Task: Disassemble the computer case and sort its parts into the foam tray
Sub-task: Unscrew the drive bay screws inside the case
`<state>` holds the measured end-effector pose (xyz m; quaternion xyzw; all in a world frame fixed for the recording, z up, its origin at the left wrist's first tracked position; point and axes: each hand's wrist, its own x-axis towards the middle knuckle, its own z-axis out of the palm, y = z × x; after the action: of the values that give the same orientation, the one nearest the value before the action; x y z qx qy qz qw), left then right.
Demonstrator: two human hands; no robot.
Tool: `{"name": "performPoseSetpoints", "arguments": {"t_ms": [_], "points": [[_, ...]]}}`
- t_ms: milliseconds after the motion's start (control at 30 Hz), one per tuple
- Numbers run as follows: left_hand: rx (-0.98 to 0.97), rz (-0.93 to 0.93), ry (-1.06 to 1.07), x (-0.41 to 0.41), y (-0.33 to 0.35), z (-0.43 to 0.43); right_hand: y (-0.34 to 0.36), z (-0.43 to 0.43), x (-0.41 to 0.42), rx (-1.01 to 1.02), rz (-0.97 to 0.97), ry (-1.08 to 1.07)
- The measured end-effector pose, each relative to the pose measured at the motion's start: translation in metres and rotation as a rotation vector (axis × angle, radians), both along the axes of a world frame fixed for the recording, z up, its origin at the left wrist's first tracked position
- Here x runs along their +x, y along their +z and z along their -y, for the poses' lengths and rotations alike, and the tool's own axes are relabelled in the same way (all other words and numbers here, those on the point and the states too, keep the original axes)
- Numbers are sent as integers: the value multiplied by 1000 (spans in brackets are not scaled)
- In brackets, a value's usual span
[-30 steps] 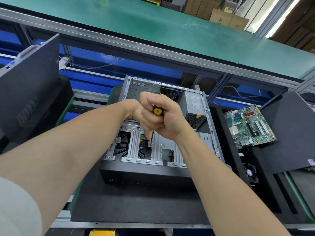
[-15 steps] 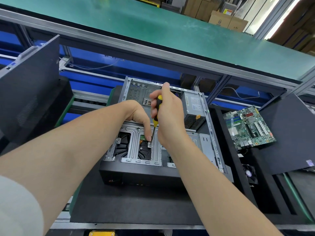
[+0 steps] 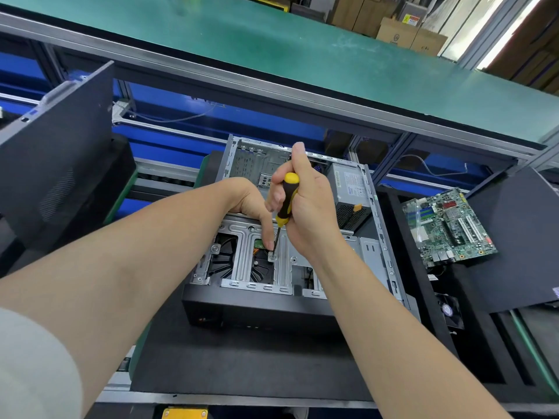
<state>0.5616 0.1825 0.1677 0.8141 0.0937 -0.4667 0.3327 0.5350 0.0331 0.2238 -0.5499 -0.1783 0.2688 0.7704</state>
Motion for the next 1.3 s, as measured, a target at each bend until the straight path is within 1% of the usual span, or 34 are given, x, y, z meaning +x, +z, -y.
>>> {"name": "performPoseSetpoints", "arguments": {"t_ms": [33, 100, 167, 233, 300, 367, 500, 567, 767, 867, 933, 1000, 1067, 1133, 1167, 1233, 1300], "points": [[-10, 43, 15, -2, 1, -1, 0, -1, -1, 6, -17, 4], [-61, 99, 179, -2, -6, -8, 0, -2, -1, 12, -46, 22], [-103, 111, 254, -5, -8, -8, -1, -1, 1, 14, -49, 41], [-64, 83, 188, -2, -9, -7, -1, 0, 2, 16, -50, 50], [23, 64, 21, -1, -3, -1, -2, 1, 4, 32, -57, 60], [75, 34, -5, 2, -3, -2, -2, 2, 6, 52, -62, 71], [99, -9, -66, 2, -1, -1, 0, 5, 12, 69, -77, 78], [112, 23, -122, 0, 4, 2, 2, 7, 15, 37, -42, 67], [143, 218, -244, -4, 19, 3, 9, 9, 23, -13, 57, 80], [154, 253, -277, -8, 21, 7, 12, 7, 26, -66, 134, 88], [123, 270, -261, -13, 19, 6, 11, 6, 26, -182, 237, 93], [93, 306, -211, -20, 15, 2, 9, 6, 26, -381, 388, 108], [83, 351, -187, -24, 13, 0, 6, 10, 29, -665, 612, 179], [77, 369, -225, -25, 12, 2, 2, 16, 33, -963, 816, 326], [61, 362, -239, -25, 12, 2, 1, 19, 35, -1068, 846, 426], [2, 373, -244, -27, 14, 0, 0, 24, 35, -1211, 851, 596], [-55, 387, -230, -29, 14, -3, -1, 27, 34, -1293, 894, 650]]}}
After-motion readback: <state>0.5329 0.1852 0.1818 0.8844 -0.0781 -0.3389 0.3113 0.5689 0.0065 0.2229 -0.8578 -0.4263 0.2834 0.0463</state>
